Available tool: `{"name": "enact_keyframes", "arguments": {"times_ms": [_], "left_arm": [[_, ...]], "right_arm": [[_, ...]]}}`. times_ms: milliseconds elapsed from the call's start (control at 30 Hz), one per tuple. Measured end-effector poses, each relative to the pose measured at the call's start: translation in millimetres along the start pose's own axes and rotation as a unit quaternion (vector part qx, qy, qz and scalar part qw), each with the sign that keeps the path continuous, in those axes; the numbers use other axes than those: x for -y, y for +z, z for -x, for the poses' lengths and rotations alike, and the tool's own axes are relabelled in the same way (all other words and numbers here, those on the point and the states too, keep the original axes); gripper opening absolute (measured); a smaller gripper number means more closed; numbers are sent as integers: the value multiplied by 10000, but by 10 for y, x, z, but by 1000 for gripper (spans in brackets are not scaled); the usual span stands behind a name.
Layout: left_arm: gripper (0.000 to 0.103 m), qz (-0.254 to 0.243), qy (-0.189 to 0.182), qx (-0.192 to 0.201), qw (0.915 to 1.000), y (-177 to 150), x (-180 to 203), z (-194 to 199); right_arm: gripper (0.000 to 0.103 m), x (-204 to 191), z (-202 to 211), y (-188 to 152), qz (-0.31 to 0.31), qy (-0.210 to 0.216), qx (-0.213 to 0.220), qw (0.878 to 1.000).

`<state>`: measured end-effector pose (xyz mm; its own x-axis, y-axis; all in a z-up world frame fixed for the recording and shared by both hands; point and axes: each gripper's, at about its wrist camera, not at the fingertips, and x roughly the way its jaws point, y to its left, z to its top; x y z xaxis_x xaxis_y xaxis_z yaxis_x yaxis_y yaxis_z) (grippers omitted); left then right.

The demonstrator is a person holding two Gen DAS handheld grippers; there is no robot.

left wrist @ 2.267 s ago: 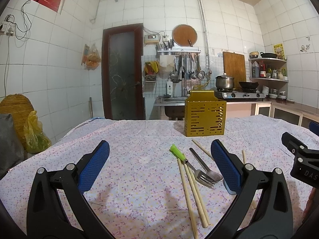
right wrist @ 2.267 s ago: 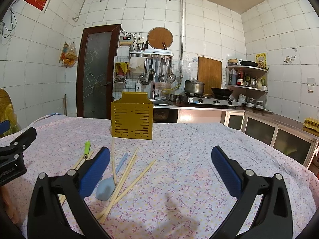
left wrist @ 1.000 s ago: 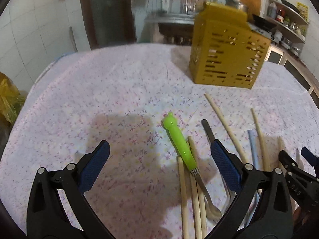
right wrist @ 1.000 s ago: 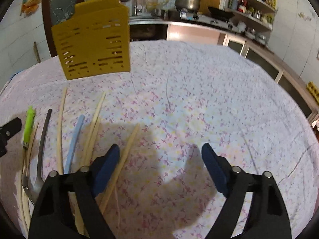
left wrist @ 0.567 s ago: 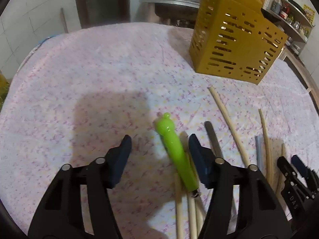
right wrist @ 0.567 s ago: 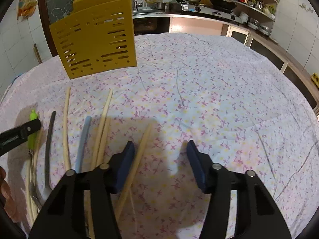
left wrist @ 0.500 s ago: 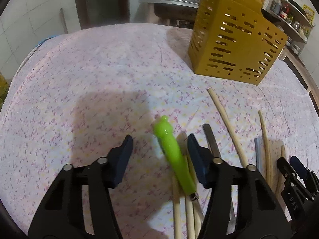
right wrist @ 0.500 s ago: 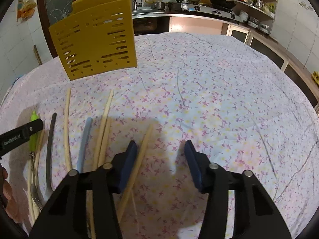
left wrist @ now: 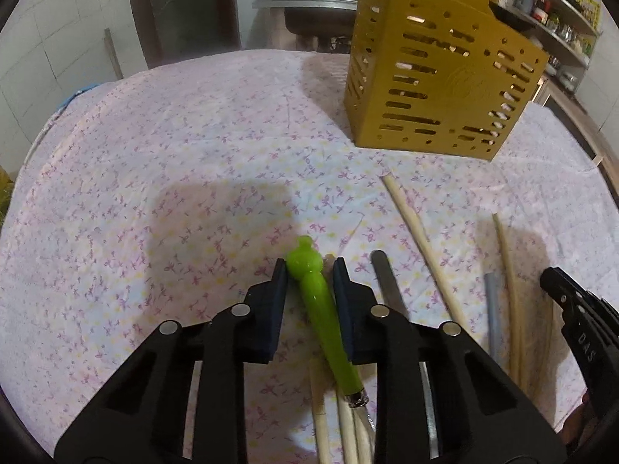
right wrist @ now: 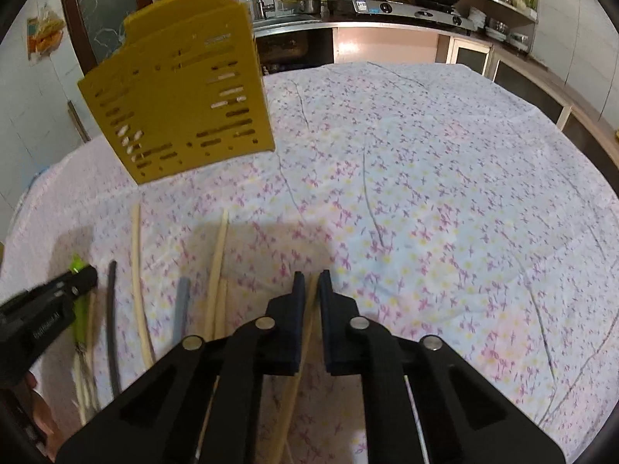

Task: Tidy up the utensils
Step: 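Carry the fork with the left tool into the yellow holder while the right tool drops its chopstick in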

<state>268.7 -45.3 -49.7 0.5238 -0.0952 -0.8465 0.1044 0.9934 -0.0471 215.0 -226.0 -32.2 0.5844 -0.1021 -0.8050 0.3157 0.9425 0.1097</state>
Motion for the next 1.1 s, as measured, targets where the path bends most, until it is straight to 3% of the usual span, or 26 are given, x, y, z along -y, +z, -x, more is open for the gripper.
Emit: {"name": "enact_keyframes", "arguments": {"times_ms": [233, 433, 600, 767, 1100], "left_arm": [[18, 88, -284, 522, 9982, 12, 66, 425], [17, -212, -575, 1453, 9875, 10, 263, 1081], [17, -506, -597, 1928, 9781, 62, 290, 1340], [17, -637, -560, 2207, 9717, 58, 289, 1502], [17, -763, -445, 2527, 9635, 122, 230, 1624]], "right_arm": [[6, 110, 306, 122, -97, 202, 563, 9982], [5, 167, 733, 237, -59, 540, 1443, 9880], [5, 175, 1001, 313, 80, 681, 2074, 9758], [5, 127, 1288, 331, 355, 761, 2709, 9589], [5, 138, 1434, 313, 432, 826, 3135, 9450]]}}
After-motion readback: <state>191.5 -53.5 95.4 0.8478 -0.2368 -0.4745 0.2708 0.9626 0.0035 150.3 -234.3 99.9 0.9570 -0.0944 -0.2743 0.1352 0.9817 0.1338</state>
